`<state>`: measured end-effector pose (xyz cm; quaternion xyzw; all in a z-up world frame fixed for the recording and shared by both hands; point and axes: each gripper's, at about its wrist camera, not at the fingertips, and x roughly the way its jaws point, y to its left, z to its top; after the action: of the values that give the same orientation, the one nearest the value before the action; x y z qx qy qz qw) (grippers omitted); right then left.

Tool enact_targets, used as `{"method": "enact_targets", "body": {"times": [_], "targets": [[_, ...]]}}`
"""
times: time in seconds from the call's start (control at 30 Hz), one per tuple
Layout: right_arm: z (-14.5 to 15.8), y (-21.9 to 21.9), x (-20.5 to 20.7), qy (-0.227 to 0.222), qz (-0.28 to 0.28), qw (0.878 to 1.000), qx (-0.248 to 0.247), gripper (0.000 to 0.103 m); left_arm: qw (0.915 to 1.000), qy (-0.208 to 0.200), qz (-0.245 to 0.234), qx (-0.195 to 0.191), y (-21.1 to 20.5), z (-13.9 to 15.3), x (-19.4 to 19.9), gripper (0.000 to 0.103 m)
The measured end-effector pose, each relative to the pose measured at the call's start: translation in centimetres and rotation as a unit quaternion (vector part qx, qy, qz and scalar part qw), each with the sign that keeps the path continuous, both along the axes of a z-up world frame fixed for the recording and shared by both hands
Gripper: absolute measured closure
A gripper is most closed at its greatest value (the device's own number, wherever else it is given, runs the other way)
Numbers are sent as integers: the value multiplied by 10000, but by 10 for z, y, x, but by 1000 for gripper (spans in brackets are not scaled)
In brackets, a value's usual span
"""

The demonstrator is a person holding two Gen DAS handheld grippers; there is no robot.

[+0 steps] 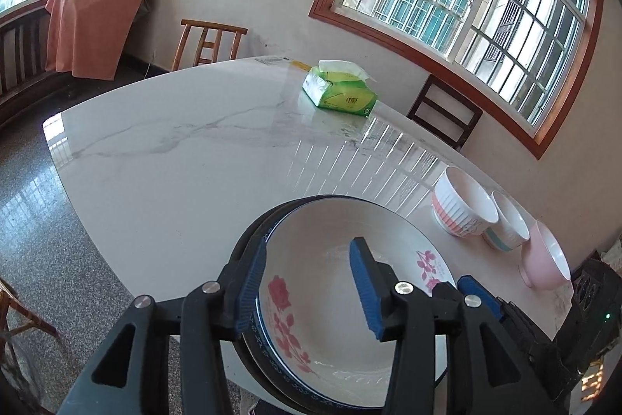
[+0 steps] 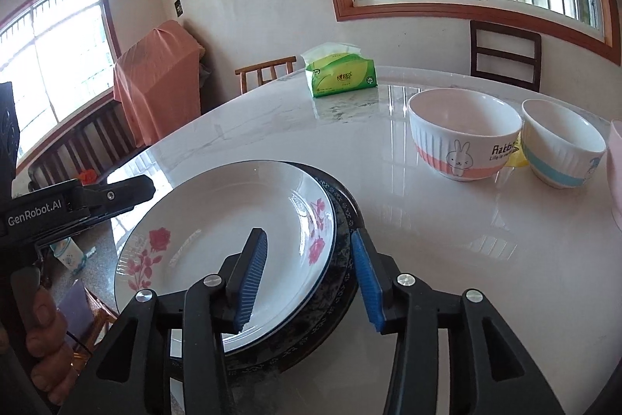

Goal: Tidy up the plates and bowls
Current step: 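Move the right gripper to the pink bowl and grasp its rim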

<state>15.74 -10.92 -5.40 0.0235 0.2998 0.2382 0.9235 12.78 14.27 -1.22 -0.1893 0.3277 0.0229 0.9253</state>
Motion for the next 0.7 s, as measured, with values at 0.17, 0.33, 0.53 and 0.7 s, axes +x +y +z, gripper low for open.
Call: {"method": "enact_targets", "body": {"times": [0.17, 0.33, 0.53, 0.7], "targets": [[8, -42, -11, -257, -634, 9975, 168, 39, 9987, -52, -496, -41, -23, 8, -11, 41], [16, -142, -26, -250, -1763, 9821, 617, 38, 9917, -568, -1152, -16, -71, 24, -25, 18], [15, -257, -48, -212, -2958, 9523, 718, 37, 9662, -732, -2444, -380, -149, 35, -13, 18], [27, -311, -40, 150, -2999, 9517, 638, 37, 9487, -172, -2863, -1328, -198, 36, 30, 18]]}}
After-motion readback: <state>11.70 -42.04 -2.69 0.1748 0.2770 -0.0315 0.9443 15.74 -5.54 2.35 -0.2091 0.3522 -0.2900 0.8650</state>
